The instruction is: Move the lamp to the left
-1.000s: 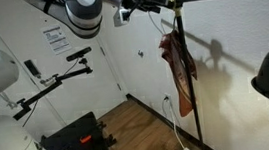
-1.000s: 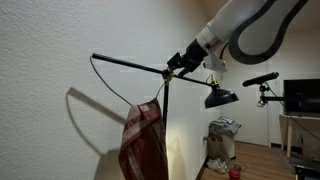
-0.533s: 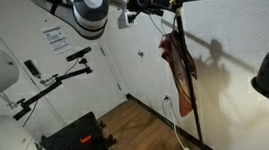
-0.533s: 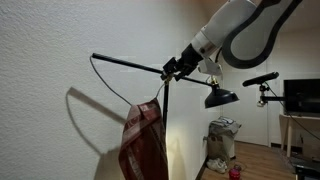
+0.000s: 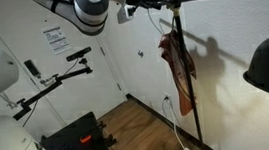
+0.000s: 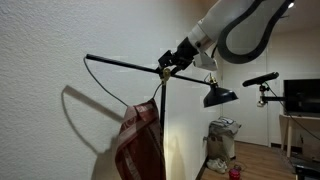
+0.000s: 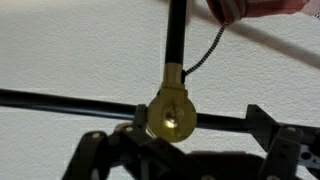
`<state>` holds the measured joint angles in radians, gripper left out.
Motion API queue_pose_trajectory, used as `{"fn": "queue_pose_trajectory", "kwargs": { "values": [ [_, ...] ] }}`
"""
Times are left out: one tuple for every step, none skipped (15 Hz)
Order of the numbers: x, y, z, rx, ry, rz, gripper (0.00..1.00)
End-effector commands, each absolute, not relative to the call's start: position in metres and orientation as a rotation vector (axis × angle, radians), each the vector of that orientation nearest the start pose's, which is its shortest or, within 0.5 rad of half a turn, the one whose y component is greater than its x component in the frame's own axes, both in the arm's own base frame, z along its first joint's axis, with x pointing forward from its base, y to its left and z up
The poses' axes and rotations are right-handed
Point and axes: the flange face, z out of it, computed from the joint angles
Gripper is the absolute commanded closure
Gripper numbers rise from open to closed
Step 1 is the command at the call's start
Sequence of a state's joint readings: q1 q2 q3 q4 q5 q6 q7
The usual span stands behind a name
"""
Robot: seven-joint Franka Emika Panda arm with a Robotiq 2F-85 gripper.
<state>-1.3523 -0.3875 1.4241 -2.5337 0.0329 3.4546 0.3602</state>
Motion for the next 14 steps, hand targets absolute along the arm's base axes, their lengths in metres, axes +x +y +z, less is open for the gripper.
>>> {"fn": "queue_pose_trajectory", "kwargs": {
  "values": [
    [0.494,0.06,0.413,-2.85,0.199,-1.623,0.0],
    [0.491,0.059,0.413,-2.855,0.205,-1.629,0.0],
    [0.487,0.059,0.412,-2.861,0.194,-1.626,0.0],
    [0.482,0.06,0.412,-2.865,0.196,-1.629,0.0],
    [0.477,0.06,0.409,-2.876,0.196,-1.625,0.0],
    [0.472,0.063,0.407,-2.882,0.177,-1.617,0.0],
    [0.466,0.065,0.405,-2.887,0.179,-1.623,0.0],
    [0.461,0.07,0.405,-2.888,0.163,-1.621,0.0],
    [0.456,0.072,0.404,-2.889,0.159,-1.623,0.0],
    [0.452,0.076,0.403,-2.891,0.147,-1.624,0.0],
    [0.447,0.078,0.402,-2.893,0.142,-1.624,0.0],
    [0.443,0.08,0.4,-2.897,0.135,-1.62,0.0],
    [0.442,0.084,0.403,-2.89,0.135,-1.642,0.0],
    [0.44,0.086,0.406,-2.884,0.139,-1.663,0.0]
  ]
}}
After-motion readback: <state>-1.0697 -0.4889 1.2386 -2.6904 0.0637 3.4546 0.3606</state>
